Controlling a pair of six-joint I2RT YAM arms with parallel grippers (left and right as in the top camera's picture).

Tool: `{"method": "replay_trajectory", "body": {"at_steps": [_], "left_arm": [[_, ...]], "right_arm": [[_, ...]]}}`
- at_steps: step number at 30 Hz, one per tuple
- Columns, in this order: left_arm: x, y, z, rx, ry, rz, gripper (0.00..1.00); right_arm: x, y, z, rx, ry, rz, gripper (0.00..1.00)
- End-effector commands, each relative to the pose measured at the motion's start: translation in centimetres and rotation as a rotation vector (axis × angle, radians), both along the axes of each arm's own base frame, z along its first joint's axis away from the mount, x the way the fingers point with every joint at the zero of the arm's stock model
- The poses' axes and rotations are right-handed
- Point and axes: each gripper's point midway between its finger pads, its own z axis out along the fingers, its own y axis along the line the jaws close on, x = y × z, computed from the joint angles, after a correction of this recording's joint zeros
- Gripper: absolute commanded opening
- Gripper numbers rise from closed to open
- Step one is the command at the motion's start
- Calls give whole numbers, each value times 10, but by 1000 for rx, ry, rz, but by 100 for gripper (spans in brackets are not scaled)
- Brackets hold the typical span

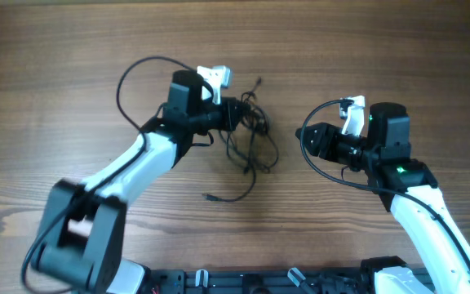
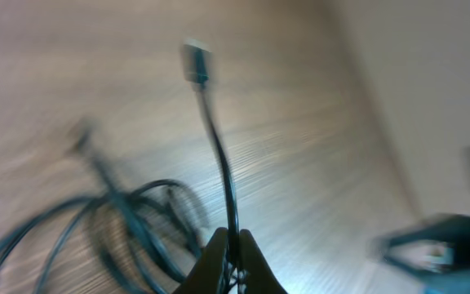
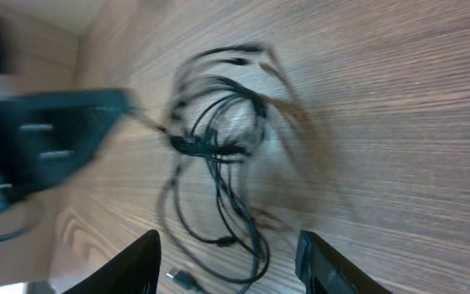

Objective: Untangle cables

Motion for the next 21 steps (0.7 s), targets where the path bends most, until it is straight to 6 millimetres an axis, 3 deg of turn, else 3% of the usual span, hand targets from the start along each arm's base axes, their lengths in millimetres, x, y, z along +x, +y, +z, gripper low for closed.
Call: {"method": "replay_trajectory", "body": {"at_steps": [1,4,11,17,21], "left_arm": [[-16,-10,74,-138,-96,-75,4],[-25,-8,101,-175,-133,-82,4],[-44,-17,121,-260,-121,-184,4],[-57,-23,131,-300,-144,-272,4],[-59,-24,131,-313,-114,-276,4]], "right_arm": [[5,-6,-4,-46,-11,-23,55],[4,-3,-2,-37,-23,5,55],[4,16,21,67,-95,98,55],[21,-6,10,134,81,-212,55],[19,5,6,224,169,-213,55]]}}
